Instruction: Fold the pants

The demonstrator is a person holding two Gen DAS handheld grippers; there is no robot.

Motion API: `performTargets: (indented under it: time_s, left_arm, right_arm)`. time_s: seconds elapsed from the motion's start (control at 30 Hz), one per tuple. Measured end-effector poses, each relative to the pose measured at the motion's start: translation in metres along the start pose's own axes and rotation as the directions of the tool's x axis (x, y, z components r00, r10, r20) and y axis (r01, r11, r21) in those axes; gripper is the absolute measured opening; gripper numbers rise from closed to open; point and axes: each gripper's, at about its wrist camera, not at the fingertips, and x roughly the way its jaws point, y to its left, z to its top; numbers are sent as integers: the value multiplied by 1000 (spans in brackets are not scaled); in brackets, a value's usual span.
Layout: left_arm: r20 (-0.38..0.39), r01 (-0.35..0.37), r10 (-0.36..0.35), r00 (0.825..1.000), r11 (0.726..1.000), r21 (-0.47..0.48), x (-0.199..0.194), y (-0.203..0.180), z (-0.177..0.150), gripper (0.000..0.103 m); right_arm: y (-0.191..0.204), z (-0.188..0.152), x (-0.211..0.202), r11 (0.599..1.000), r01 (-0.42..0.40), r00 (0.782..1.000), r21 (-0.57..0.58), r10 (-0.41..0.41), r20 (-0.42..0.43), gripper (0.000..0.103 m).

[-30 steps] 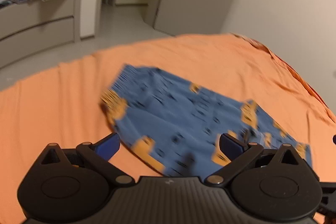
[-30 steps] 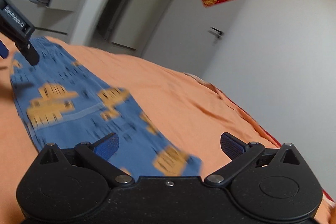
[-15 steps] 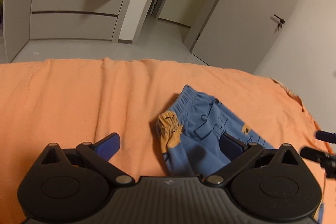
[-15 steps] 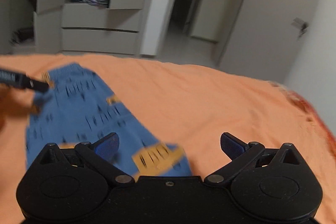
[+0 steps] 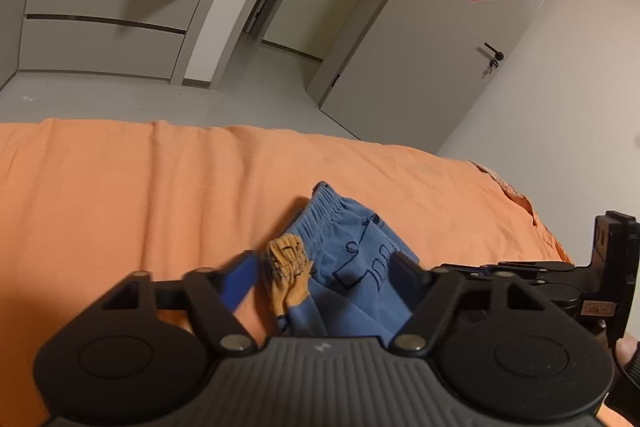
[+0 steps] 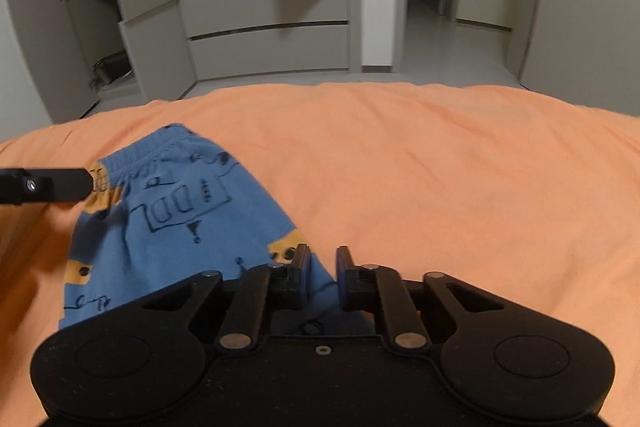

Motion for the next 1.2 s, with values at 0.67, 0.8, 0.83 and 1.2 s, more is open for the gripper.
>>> performTargets:
  time_s: [0.67, 0.8, 0.83, 1.2]
  left_arm:
    - [-97, 8, -41, 994, 945, -327, 28, 39, -3, 29]
    - [-73, 28, -52, 996, 957, -289, 25, 32, -1, 16]
    - [-58, 22, -37, 998, 971, -239, 21, 24, 0, 15]
    - [62, 228, -310, 949, 807, 546, -87, -152, -33, 15]
  right_arm:
    - [66, -106, -139, 967, 201, 975, 155, -213, 65, 50]
    - [86, -143, -148, 911, 358, 924, 204, -378, 65, 53]
    - [93, -150, -148, 897, 392, 907, 205, -414, 75, 54]
    - [96, -190, -172, 773, 534, 782, 344, -606, 146, 62]
